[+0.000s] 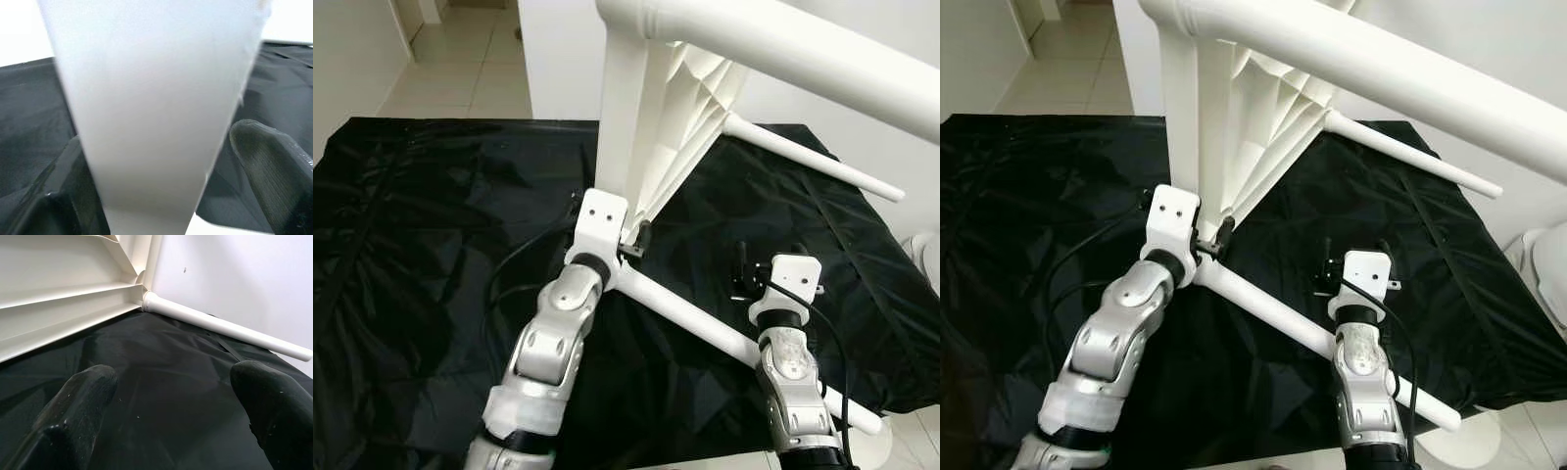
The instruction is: Building children table
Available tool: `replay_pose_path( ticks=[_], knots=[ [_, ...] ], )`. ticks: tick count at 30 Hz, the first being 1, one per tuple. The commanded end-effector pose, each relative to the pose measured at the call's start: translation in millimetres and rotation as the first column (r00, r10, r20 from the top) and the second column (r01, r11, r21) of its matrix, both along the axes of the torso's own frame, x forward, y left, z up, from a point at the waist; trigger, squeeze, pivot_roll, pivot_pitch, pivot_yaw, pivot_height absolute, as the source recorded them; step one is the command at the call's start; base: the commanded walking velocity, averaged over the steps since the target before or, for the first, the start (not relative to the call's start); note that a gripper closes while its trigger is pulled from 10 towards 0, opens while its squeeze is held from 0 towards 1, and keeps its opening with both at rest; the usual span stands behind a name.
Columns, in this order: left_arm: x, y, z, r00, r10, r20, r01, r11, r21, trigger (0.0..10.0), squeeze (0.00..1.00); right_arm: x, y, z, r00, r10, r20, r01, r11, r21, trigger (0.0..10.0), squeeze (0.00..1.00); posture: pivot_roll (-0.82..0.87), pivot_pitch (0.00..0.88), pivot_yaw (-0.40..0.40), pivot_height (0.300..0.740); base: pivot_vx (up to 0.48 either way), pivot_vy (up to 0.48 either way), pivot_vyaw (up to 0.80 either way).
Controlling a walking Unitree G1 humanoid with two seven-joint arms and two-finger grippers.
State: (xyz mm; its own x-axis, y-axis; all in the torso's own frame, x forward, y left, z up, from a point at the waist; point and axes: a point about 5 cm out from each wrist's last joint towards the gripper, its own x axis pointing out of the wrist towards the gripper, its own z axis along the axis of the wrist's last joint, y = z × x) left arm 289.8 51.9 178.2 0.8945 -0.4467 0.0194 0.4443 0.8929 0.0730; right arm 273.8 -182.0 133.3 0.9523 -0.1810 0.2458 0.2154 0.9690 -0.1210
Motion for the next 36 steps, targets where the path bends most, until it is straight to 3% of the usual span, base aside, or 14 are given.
replay_pose_path(
  ticks=[1, 10, 24, 25, 26, 27, 28, 34, 35, 36],
  knots=[
    [-6.1, -8.2, -4, 0.995, -0.104, 0.000, 0.104, 0.995, 0.004, 10.0, 0.00, 0.7, -0.1, 2, 1.000, 0.007, -0.001, -0.007, 1.000, -0.017, 10.0, 0.00, 0.06, 0.054, -0.050, 0.740, 0.000, 0.000, 0.00],
    [-2.7, -6.5, -25, 0.995, -0.103, -0.010, 0.103, 0.992, 0.069, 10.0, 0.00, 1.9, -0.1, 3, 1.000, 0.009, 0.003, -0.009, 1.000, -0.018, 10.0, 0.00, 0.04, 0.051, -0.051, 0.740, 0.000, 0.000, 0.00],
    [13.3, -9.1, -35, 0.994, -0.105, -0.015, 0.106, 0.993, 0.051, 10.0, 0.00, 1.3, -2.3, 6, 1.000, 0.004, 0.009, -0.004, 1.000, -0.024, 10.0, 0.00, 0.01, 0.051, -0.056, 0.740, 0.000, 0.000, 0.00],
    [15.6, -9.6, -36, 0.993, -0.115, -0.020, 0.115, 0.993, 0.039, 10.0, 0.19, 1.0, -2.5, 7, 1.000, 0.004, 0.010, -0.004, 1.000, -0.025, 10.0, 0.00, 0.00, 0.052, -0.055, 0.740, 0.000, 0.000, 0.00],
    [15.6, -9.6, -36, 0.993, -0.115, -0.020, 0.115, 0.993, 0.039, 10.0, 0.19, 1.0, -2.5, 7, 1.000, 0.004, 0.010, -0.004, 1.000, -0.025, 10.0, 0.00, 0.00, 0.052, -0.055, 0.740, 0.000, 0.000, 0.00],
    [17.2, -10.0, -36, 0.992, -0.121, -0.020, 0.122, 0.992, 0.033, 10.0, 0.72, 0.6, -2.6, 7, 1.000, 0.004, 0.010, -0.004, 1.000, -0.025, 10.0, 0.00, 0.00, 0.052, -0.055, 0.740, 0.000, 0.000, 0.00],
    [18.7, -10.4, -36, 0.992, -0.129, -0.015, 0.130, 0.991, 0.030, 10.0, 1.00, 0.5, -2.4, 7, 1.000, 0.004, 0.010, -0.004, 1.000, -0.026, 10.0, 0.00, 0.00, 0.053, -0.055, 0.740, 0.000, 0.000, 0.00],
    [21.4, -11.4, -37, 0.990, -0.139, -0.002, 0.139, 0.990, 0.028, 10.0, 1.00, 0.2, -2.0, 7, 1.000, 0.004, 0.010, -0.004, 1.000, -0.026, 10.0, 0.00, 0.00, 0.053, -0.055, 0.740, 0.000, 0.000, 0.00],
    [23.9, -13.4, -38, 0.989, -0.149, 0.000, 0.149, 0.988, 0.042, 10.0, 0.00, -0.5, -1.7, 7, 1.000, 0.004, 0.008, -0.004, 1.000, -0.026, 10.0, 0.00, -0.01, 0.059, -0.051, 0.740, 0.000, 0.000, 0.00],
    [25.7, -14.8, -39, 0.988, -0.156, 0.002, 0.156, 0.986, 0.052, 10.0, 0.00, -0.9, -1.5, 6, 1.000, 0.004, 0.007, -0.004, 1.000, -0.025, 10.0, 0.00, -0.01, 0.059, -0.051, 0.740, 0.000, 0.000, 0.00]
  ],
)
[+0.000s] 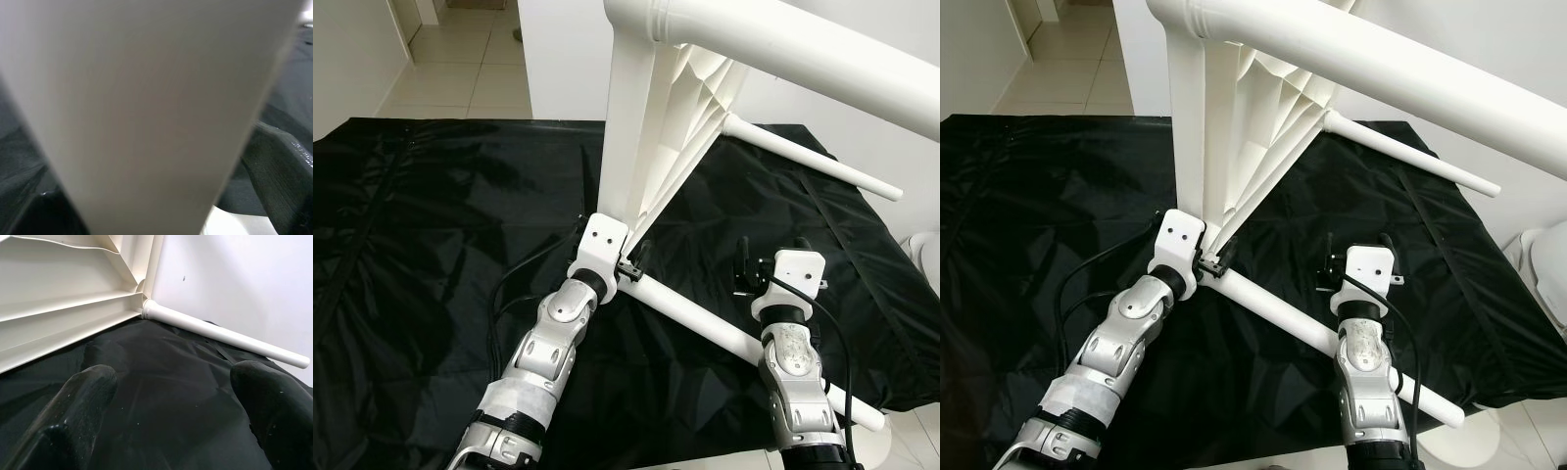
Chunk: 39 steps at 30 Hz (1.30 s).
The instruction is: Building children table
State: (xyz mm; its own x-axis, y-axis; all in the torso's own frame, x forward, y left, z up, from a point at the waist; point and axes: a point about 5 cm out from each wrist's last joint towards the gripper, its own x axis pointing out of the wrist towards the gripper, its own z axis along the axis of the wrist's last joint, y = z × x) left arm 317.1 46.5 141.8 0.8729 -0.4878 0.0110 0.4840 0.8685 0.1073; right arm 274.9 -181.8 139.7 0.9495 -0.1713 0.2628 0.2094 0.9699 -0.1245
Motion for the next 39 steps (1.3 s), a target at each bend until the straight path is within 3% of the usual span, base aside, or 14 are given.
replay_pose_path(
  ticks=[1, 15, 16, 17, 18, 19, 39],
  knots=[
    [0.2, -10.7, -3, 0.994, -0.111, -0.006, 0.112, 0.993, 0.027, 10.0, 0.00, -2.6, -1.6, 0, 1.000, -0.004, -0.010, 0.004, 1.000, -0.017, 10.0, 0.00, -0.01, 0.059, -0.051, 0.740, 0.000, 0.000, 0.00],
    [10.9, -17.5, 3, 0.992, -0.118, 0.032, 0.118, 0.993, -0.005, 10.0, 0.00, -3.6, -0.6, 0, 1.000, -0.012, -0.011, 0.012, 1.000, -0.010, 10.0, 0.00, -0.02, 0.068, -0.039, 0.740, 0.000, 0.000, 0.00],
    [12.4, -18.5, 4, 0.992, -0.120, 0.042, 0.121, 0.992, -0.023, 7.7, 0.00, -3.7, -0.5, 0, 1.000, -0.015, -0.010, 0.014, 1.000, -0.008, 10.0, 0.00, -0.03, 0.069, -0.037, 0.740, 0.000, 0.000, 0.00],
    [13.1, -19.0, 5, 0.992, -0.122, 0.046, 0.123, 0.992, -0.034, 6.9, 0.00, -3.8, -0.6, 0, 1.000, -0.017, -0.009, 0.017, 1.000, -0.008, 10.0, 0.00, -0.03, 0.069, -0.038, 0.740, 0.000, 0.000, 0.00],
    [13.4, -19.2, 6, 0.991, -0.123, 0.048, 0.125, 0.991, -0.039, 6.9, 0.00, -3.8, -0.7, 1, 1.000, -0.018, -0.009, 0.018, 1.000, -0.007, 10.0, 0.00, -0.03, 0.069, -0.038, 0.740, 0.000, 0.000, 0.00],
    [13.6, -19.5, 6, 0.991, -0.125, 0.052, 0.128, 0.991, -0.046, 0.1, 0.00, -3.8, -0.6, 1, 1.000, -0.019, -0.008, 0.019, 1.000, -0.007, 10.0, 0.00, -0.03, 0.069, -0.037, 0.740, 0.000, 0.000, 0.00],
    [15.4, -13.5, 7, 0.992, -0.100, 0.080, 0.108, 0.988, -0.106, 0.0, 0.00, -1.7, 0.1, 2, 1.000, -0.013, -0.007, 0.013, 1.000, -0.007, 10.0, 0.00, -0.02, 0.071, -0.045, 0.740, 0.000, 0.000, 0.00]
  ],
)
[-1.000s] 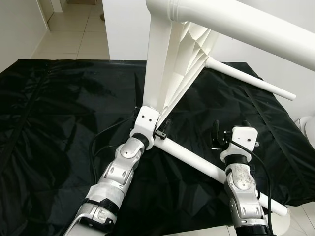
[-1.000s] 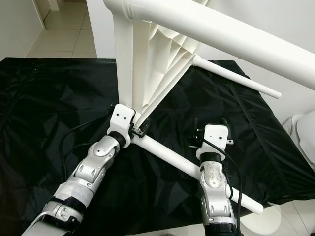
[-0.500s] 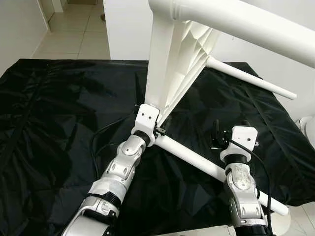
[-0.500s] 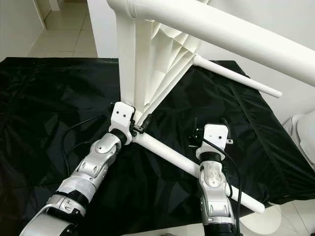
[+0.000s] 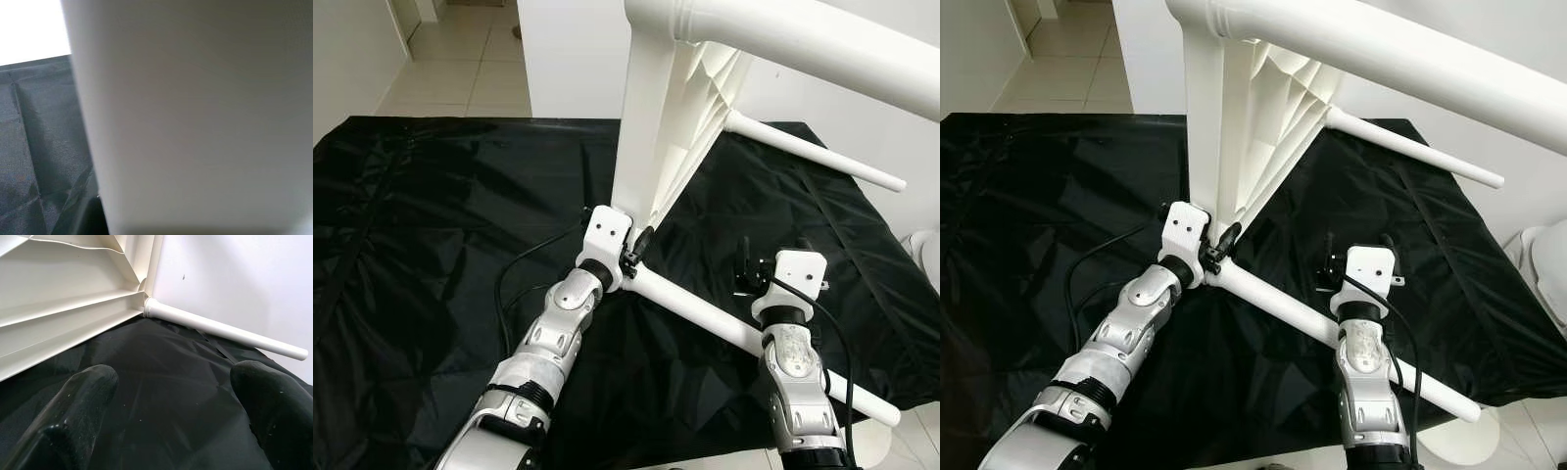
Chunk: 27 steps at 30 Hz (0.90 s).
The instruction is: Building children table
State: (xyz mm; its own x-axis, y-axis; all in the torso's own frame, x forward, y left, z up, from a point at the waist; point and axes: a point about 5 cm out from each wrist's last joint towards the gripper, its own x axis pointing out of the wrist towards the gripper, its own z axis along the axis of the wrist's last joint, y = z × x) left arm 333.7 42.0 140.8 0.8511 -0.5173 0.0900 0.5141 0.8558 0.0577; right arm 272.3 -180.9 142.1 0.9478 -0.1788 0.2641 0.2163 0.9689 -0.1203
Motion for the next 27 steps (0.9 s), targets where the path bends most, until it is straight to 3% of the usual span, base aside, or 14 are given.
replay_pose_path(
  ticks=[1, 15, 20, 27],
  knots=[
    [-1.2, -9.0, 8, 0.997, -0.065, 0.034, 0.066, 0.998, -0.026, 0.0, 0.00, 0.9, -0.9, 0, 1.000, -0.006, -0.009, 0.006, 1.000, -0.010, 10.0, 0.00, -0.02, 0.071, -0.045, 0.740, 0.000, 0.000, 0.00],
    [-10.7, 20.6, 15, 0.992, 0.061, 0.109, -0.059, 0.998, -0.017, 0.0, 0.00, 3.1, -1.9, 1, 1.000, -0.011, -0.007, 0.011, 1.000, -0.012, 10.0, 0.00, 0.00, 0.072, -0.052, 0.740, 0.000, 0.000, 0.00],
    [-17.6, 40.6, 33, 0.972, 0.152, 0.177, -0.148, 0.988, -0.031, 0.0, 0.00, 9.7, 2.9, 1, 1.000, 0.017, -0.009, -0.017, 1.000, -0.007, 10.0, 0.00, 0.04, 0.078, -0.076, 0.740, 0.000, 0.000, 0.00],
    [-23.0, 56.5, 38, 0.956, 0.221, 0.194, -0.218, 0.975, -0.039, 0.0, 0.00, 13.8, 6.8, 1, 0.999, 0.041, -0.010, -0.041, 0.999, -0.008, 10.0, 0.00, 0.05, 0.078, -0.090, 0.740, 0.000, 0.000, 0.00]
  ],
)
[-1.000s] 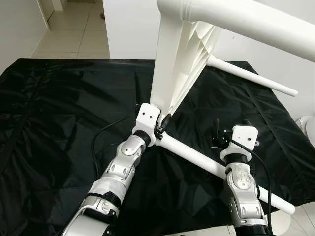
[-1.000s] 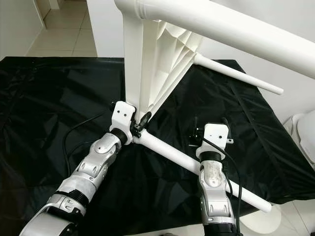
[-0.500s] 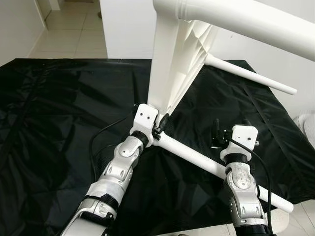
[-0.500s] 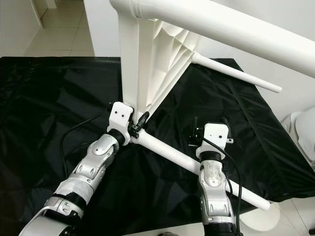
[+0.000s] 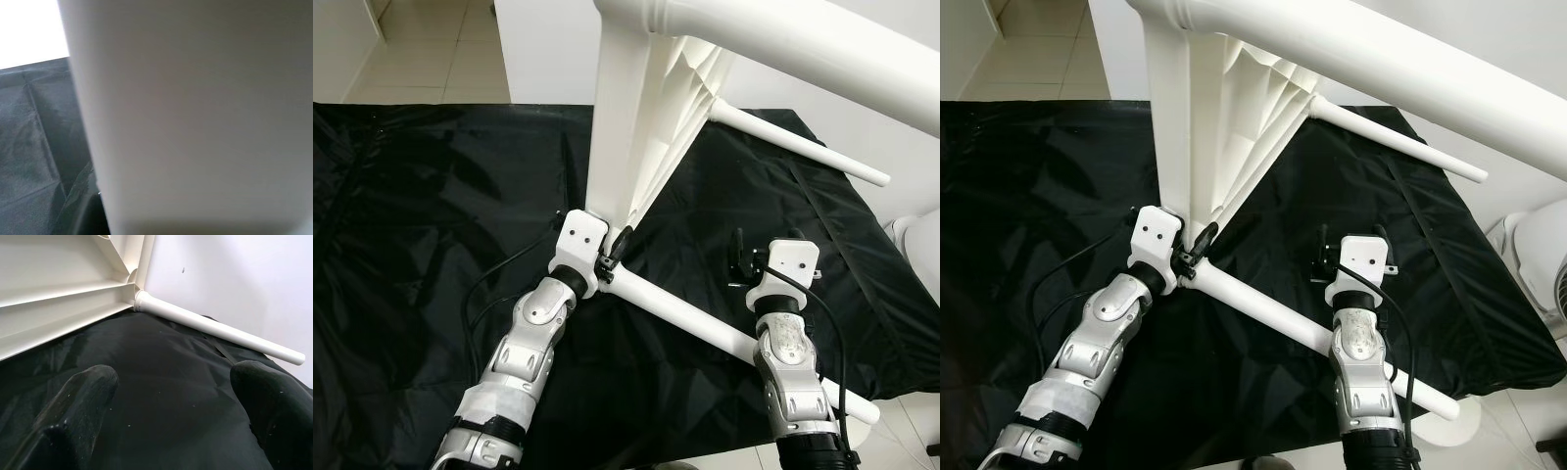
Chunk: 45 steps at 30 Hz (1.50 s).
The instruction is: Building children table
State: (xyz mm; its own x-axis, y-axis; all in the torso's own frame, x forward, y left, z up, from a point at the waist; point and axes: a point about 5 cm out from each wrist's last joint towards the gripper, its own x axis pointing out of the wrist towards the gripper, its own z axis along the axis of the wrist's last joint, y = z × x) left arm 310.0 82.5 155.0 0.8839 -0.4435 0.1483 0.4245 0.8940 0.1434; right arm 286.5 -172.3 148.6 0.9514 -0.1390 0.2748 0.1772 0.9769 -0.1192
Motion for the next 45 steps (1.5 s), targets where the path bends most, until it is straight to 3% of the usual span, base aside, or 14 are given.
replay_pose_path(
  ticks=[1, 6, 13, 27, 29, 30, 31, 33, 37, 39, 41, 43, 44, 45],
  knots=[
    [-1.8, 23.0, 25, 0.981, 0.161, 0.110, -0.153, 0.985, -0.078, 0.0, 0.00, 0.8, -0.7, -5, 1.000, 0.008, -0.022, -0.008, 1.000, -0.010, 10.0, 0.00, 0.06, 0.078, -0.097, 0.740, 0.000, 0.000, 0.00],
    [-6.6, 33.8, 28, 0.971, 0.212, 0.114, -0.203, 0.975, -0.084, 0.0, 0.00, 2.3, 0.7, -6, 0.999, 0.020, -0.026, -0.020, 1.000, -0.011, 10.0, 0.00, 0.07, 0.077, -0.106, 0.740, 0.000, 0.000, 0.00],
    [-21.7, 65.0, 31, 0.924, 0.366, 0.114, -0.358, 0.930, -0.085, 0.0, 0.00, 8.6, 6.6, -5, 0.998, 0.062, -0.027, -0.063, 0.998, -0.014, 10.0, 0.00, 0.10, 0.065, -0.131, 0.740, 0.000, 0.000, 0.00],
    [-49.9, 108.5, 23, 0.861, 0.503, 0.078, -0.504, 0.863, 0.002, 0.0, 0.00, 14.3, 10.0, -5, 0.996, 0.089, -0.025, -0.090, 0.996, -0.017, 10.0, 0.00, 0.12, 0.054, -0.146, 0.740, 0.000, 0.000, 0.00],
    [-49.9, 108.5, 23, 0.861, 0.503, 0.078, -0.504, 0.863, 0.002, 0.0, 0.00, 14.3, 10.0, -5, 0.996, 0.089, -0.025, -0.090, 0.996, -0.017, 10.0, 0.00, 0.12, 0.054, -0.146, 0.740, 0.000, 0.000, 0.00],
    [-59.5, 127.5, 23, 0.818, 0.570, 0.073, -0.572, 0.820, 0.008, 0.0, 0.00, 16.6, 12.4, -4, 0.994, 0.104, -0.022, -0.105, 0.994, -0.019, 10.0, 0.00, 0.13, 0.056, -0.150, 0.740, 0.000, 0.000, 0.00],
    [-62.9, 133.6, 23, 0.802, 0.593, 0.071, -0.595, 0.803, 0.009, 0.0, 0.00, 17.3, 13.0, -4, 0.994, 0.109, -0.020, -0.109, 0.994, -0.020, 10.0, 0.00, 0.12, 0.056, -0.150, 0.740, 0.000, 0.000, 0.00],
    [-62.9, 133.6, 23, 0.802, 0.593, 0.071, -0.595, 0.803, 0.009, 0.0, 0.00, 17.3, 13.0, -4, 0.994, 0.109, -0.020, -0.109, 0.994, -0.020, 10.0, 0.00, 0.12, 0.056, -0.150, 0.740, 0.000, 0.000, 0.00],
    [-70.5, 142.3, 23, 0.769, 0.635, 0.074, -0.638, 0.770, 0.025, 0.0, 0.00, 18.4, 13.4, -3, 0.993, 0.116, -0.017, -0.116, 0.993, -0.024, 10.0, 0.00, 0.12, 0.058, -0.151, 0.740, 0.000, 0.000, 0.00],
    [-77.7, 151.0, 23, 0.727, 0.683, 0.075, -0.685, 0.729, 0.009, 0.0, 0.00, 19.2, 13.2, -2, 0.993, 0.118, -0.015, -0.118, 0.993, -0.025, 10.0, 0.00, 0.13, 0.063, -0.154, 0.740, 0.000, 0.000, 0.00],
    [-77.7, 151.0, 23, 0.727, 0.683, 0.075, -0.685, 0.729, 0.009, 0.0, 0.00, 19.2, 13.2, -2, 0.993, 0.118, -0.015, -0.118, 0.993, -0.025, 10.0, 0.00, 0.13, 0.063, -0.154, 0.740, 0.000, 0.000, 0.00],
    [-81.0, 156.5, 22, 0.705, 0.706, 0.068, -0.708, 0.706, 0.008, 0.0, 0.00, 19.5, 13.7, -2, 0.993, 0.120, -0.015, -0.121, 0.992, -0.025, 10.0, 0.00, 0.13, 0.065, -0.152, 0.740, 0.000, 0.000, 0.00],
    [-84.5, 162.8, 22, 0.674, 0.735, 0.074, -0.738, 0.675, 0.006, 0.0, 0.00, 19.8, 14.3, -2, 0.992, 0.122, -0.015, -0.123, 0.992, -0.025, 10.0, 0.00, 0.13, 0.066, -0.154, 0.740, 0.000, 0.000, 0.00],
    [-84.5, 162.8, 22, 0.674, 0.735, 0.074, -0.738, 0.675, 0.006, 0.0, 0.00, 19.8, 14.3, -2, 0.992, 0.122, -0.015, -0.123, 0.992, -0.025, 10.0, 0.00, 0.13, 0.066, -0.154, 0.740, 0.000, 0.000, 0.00]
  ],
)
